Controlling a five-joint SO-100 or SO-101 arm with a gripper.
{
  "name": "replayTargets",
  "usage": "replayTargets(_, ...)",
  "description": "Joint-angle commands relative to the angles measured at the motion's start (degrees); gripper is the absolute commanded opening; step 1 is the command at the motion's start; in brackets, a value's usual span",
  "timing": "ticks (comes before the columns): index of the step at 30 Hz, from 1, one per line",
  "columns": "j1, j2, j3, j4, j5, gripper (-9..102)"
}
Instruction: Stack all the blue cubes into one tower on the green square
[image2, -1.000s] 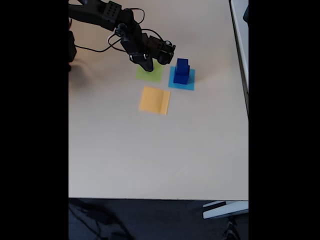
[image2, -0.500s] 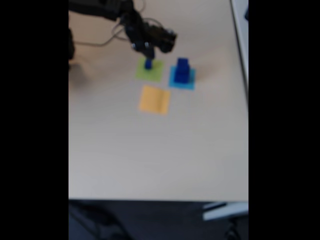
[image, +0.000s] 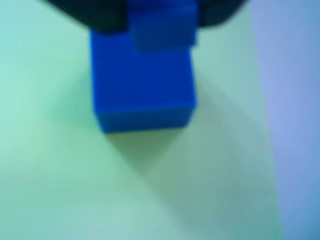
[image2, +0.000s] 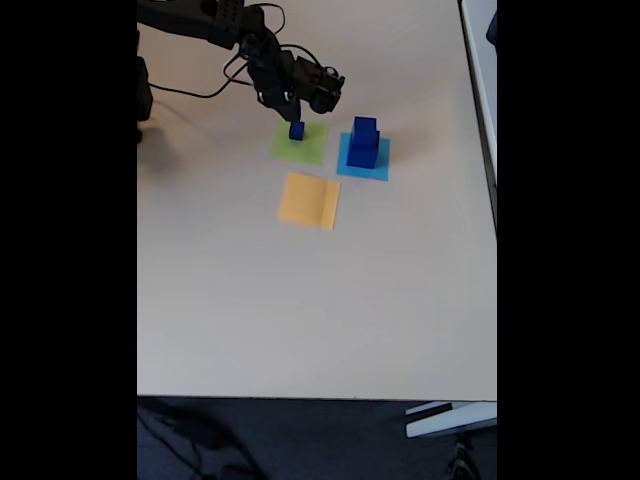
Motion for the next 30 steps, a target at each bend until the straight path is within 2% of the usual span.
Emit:
replayTargets(1, 0.88, 2.37, 0.44, -2.64, -0.88, 6)
replayTargets(30, 0.88, 1.05, 1.58, -3.96, -0.44, 6)
